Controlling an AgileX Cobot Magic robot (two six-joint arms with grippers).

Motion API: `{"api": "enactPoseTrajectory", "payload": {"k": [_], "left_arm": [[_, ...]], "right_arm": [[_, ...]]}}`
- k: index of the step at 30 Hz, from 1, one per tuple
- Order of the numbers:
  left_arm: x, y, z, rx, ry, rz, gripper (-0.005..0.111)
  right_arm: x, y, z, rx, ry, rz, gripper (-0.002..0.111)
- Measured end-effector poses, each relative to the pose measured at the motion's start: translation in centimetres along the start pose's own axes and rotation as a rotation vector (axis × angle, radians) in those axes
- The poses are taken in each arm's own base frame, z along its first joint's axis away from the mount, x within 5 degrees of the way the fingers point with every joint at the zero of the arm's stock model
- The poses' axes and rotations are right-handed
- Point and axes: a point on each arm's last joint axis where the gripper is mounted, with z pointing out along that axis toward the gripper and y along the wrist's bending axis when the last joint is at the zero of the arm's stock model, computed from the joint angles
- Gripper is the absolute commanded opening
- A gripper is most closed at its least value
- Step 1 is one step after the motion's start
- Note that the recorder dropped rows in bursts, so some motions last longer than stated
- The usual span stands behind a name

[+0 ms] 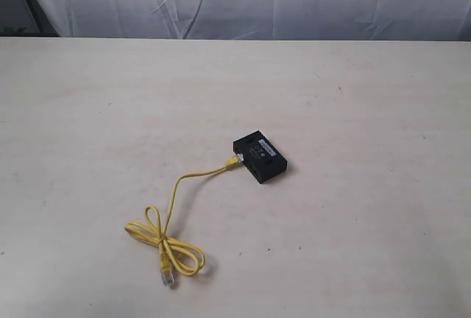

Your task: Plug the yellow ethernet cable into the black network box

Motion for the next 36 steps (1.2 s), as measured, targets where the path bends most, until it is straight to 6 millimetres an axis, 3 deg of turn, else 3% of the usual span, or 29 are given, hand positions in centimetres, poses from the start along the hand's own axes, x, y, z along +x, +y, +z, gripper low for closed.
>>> {"api": "enactPoseTrajectory", "payload": {"k": [36], "left_arm": [[0.0, 0.0, 0.0, 0.0, 0.0, 0.002, 0.0]], "right_arm": [[0.06, -0.03, 0.0, 0.001, 0.006, 0.033, -0.001]]}}
